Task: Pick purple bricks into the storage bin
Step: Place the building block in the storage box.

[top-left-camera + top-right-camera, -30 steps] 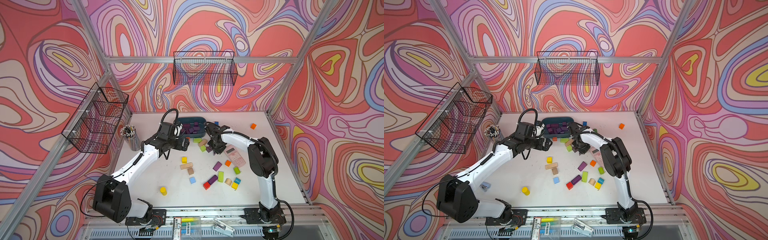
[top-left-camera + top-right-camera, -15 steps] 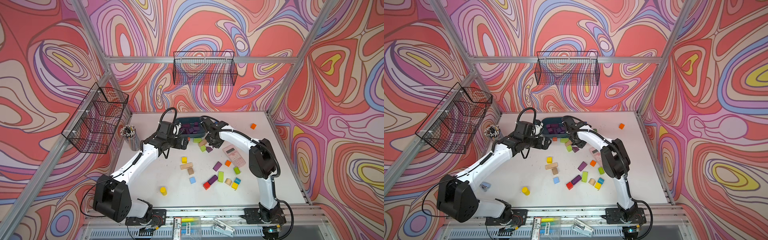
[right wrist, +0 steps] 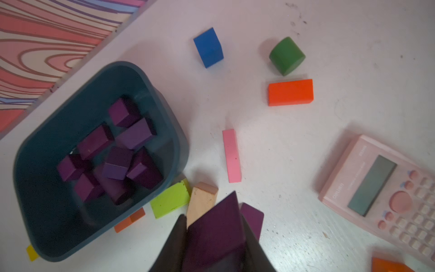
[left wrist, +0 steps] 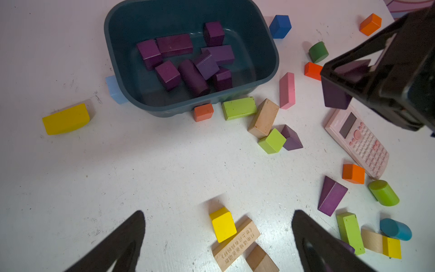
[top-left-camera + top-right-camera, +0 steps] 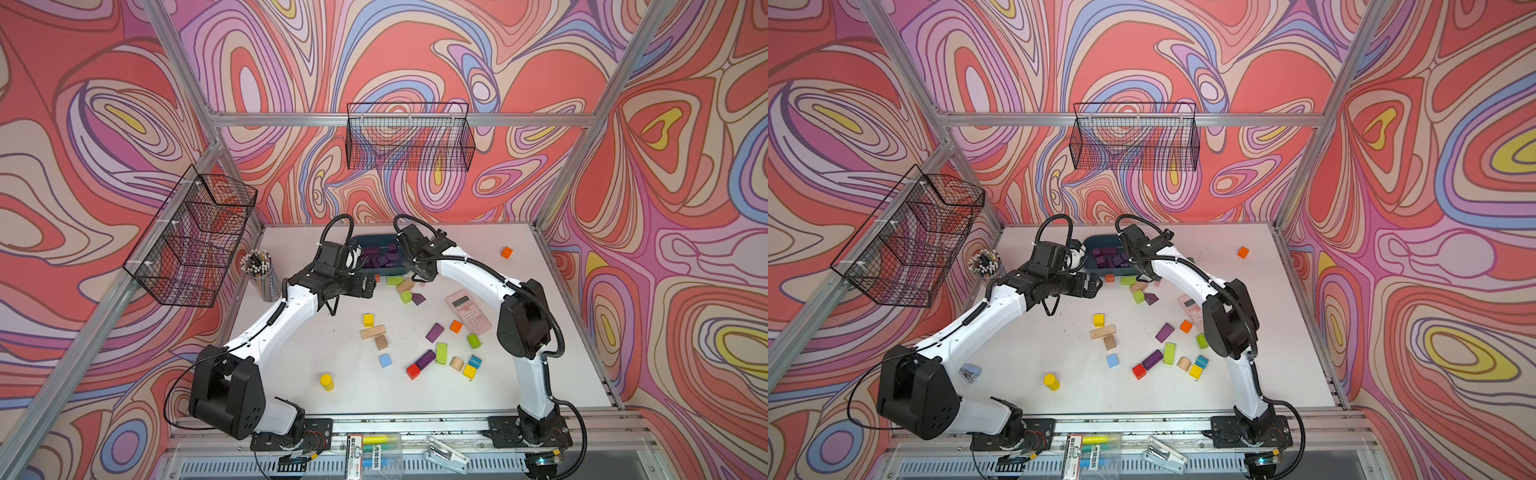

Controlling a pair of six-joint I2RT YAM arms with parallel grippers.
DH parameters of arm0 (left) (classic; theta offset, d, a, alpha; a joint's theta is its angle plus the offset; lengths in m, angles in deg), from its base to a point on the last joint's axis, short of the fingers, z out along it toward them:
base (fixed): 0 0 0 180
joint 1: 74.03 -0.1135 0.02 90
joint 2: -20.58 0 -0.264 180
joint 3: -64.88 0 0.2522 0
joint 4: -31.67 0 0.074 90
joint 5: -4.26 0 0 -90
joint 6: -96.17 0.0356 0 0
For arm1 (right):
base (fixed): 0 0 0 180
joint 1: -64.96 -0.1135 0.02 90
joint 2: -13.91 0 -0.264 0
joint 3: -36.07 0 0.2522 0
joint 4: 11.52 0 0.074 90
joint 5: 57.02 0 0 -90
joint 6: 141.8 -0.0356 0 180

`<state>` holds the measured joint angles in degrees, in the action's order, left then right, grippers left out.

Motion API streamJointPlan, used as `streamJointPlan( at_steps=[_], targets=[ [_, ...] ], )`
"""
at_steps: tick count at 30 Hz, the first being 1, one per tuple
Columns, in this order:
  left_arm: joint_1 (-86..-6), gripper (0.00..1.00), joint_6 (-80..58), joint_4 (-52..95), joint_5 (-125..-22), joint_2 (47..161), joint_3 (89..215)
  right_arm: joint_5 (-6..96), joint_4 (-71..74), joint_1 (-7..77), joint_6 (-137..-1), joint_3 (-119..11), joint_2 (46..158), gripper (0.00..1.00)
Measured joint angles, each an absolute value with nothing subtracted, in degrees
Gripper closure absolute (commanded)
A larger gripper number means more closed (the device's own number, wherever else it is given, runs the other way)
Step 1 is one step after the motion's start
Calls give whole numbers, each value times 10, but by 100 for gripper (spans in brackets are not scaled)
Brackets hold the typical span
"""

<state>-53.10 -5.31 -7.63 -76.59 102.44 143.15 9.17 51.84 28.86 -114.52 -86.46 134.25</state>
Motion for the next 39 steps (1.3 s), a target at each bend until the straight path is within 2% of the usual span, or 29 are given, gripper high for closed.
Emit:
streamJointPlan(
  at_steps=[8, 17, 28, 39],
  targets=[
    [-540, 0, -59, -79, -766, 1027, 1434, 91, 419, 289, -1065, -877, 1350, 80],
    [-553, 0, -61, -80, -766, 1029, 1434, 146, 313, 293, -977, -895, 1408, 80],
    [-554, 0, -61, -80, -768, 1029, 1434, 229, 287, 327, -938, -961, 1494, 79],
    [-554, 0, -61, -80, -768, 1032, 1434, 253, 286, 335, -919, -992, 1537, 79]
  ],
)
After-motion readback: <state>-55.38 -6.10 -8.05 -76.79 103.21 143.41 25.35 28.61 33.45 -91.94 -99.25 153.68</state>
